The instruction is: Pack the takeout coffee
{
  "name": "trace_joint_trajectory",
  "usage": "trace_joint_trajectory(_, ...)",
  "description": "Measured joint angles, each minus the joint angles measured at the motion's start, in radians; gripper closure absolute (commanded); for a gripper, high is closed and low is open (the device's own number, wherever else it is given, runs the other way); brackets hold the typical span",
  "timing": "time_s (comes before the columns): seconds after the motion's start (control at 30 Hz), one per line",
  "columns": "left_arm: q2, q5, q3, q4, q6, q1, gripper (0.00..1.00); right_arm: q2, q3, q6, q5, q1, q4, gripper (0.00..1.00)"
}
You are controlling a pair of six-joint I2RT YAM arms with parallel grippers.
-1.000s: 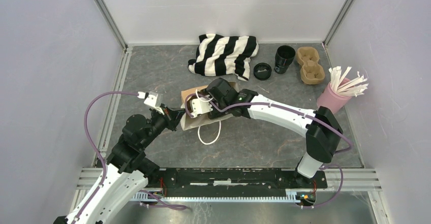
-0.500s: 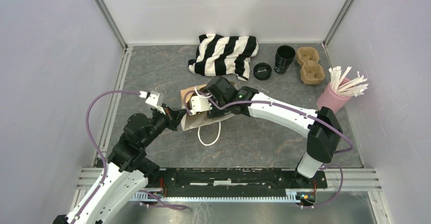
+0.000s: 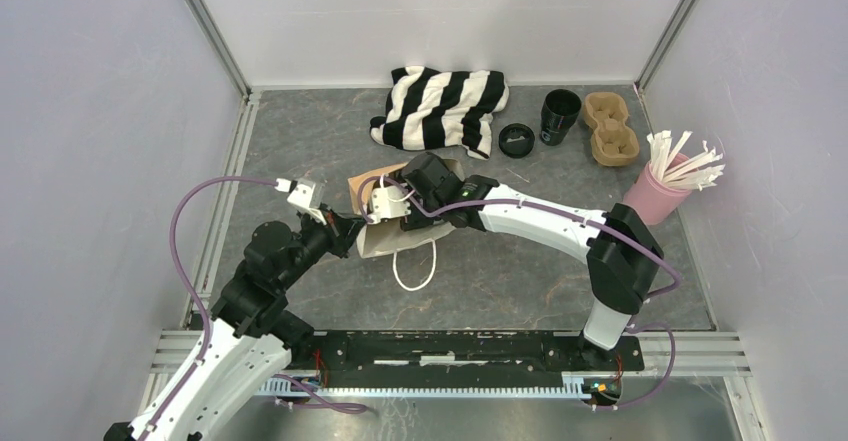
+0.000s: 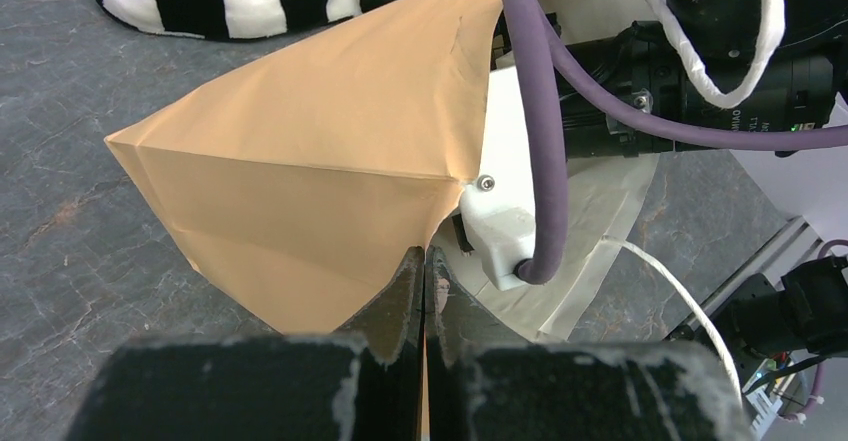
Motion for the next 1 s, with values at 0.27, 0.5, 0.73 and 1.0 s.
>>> trace_joint_trajectory(0.27,0.048,0.0,0.075,-0.045,-0.001,0.0,0.98,0.0,0.006,0.051,-0.008,0.0,-0.001,0.48)
trace_joint_trajectory(0.5,0.115,0.0,0.175,-0.089,-0.023,0.0,0.98,-0.011,0.023,0.147,-0.026,0.015,-0.037,0.48)
trace_joint_trajectory(0.73,0.179,-0.008,0.281,-0.159,-0.11,0.0,0.98,-0.028,0.076,0.221,-0.075,0.024,-0.185,0.47)
trace_joint_trajectory(1.0,0.245,-0.045,0.383,-0.268,-0.181,0.0,0.98,-0.028,0.141,0.335,-0.126,0.043,-0.358,0.47)
